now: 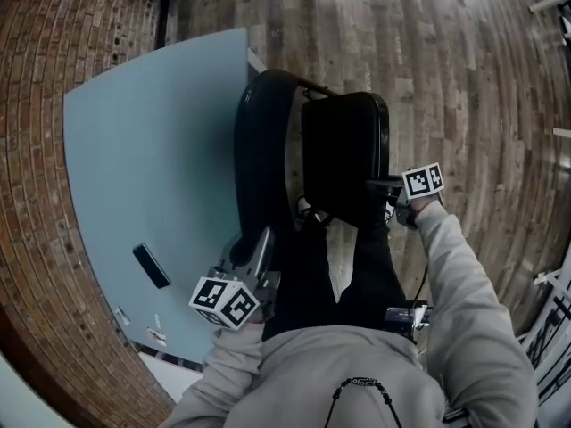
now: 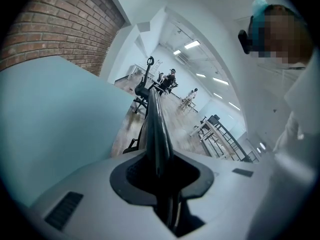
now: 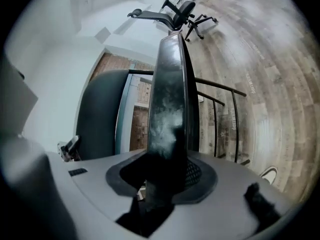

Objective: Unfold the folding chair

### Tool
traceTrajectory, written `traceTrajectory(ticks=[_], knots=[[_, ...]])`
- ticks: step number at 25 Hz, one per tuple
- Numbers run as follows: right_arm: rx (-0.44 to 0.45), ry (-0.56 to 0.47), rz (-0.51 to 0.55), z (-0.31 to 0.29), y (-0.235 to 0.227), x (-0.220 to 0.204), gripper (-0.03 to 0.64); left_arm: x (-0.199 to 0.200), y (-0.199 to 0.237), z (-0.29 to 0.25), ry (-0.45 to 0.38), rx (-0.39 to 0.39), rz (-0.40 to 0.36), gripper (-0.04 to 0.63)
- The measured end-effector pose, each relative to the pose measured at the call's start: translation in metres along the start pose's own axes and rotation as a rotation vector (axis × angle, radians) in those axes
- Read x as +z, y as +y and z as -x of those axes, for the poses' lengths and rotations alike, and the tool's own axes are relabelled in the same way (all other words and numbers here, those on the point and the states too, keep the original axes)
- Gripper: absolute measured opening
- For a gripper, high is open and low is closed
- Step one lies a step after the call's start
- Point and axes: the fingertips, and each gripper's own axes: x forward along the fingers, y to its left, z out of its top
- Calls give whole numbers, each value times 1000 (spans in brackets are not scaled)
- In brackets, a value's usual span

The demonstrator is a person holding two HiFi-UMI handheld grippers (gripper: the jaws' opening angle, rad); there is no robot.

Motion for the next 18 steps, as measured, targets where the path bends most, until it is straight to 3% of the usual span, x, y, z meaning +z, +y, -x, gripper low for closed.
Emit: traceTrajectory(ticks=[4, 9, 18], knots=[[121, -30, 6, 35, -40, -7, 135, -15, -25, -19, -1, -14, -43, 91], [230, -46, -11, 77, -105, -14, 135, -39, -51, -49, 21, 1, -36, 91], [447, -56, -15, 115, -207, -25, 138, -75, -43, -87, 86, 60, 10, 89]])
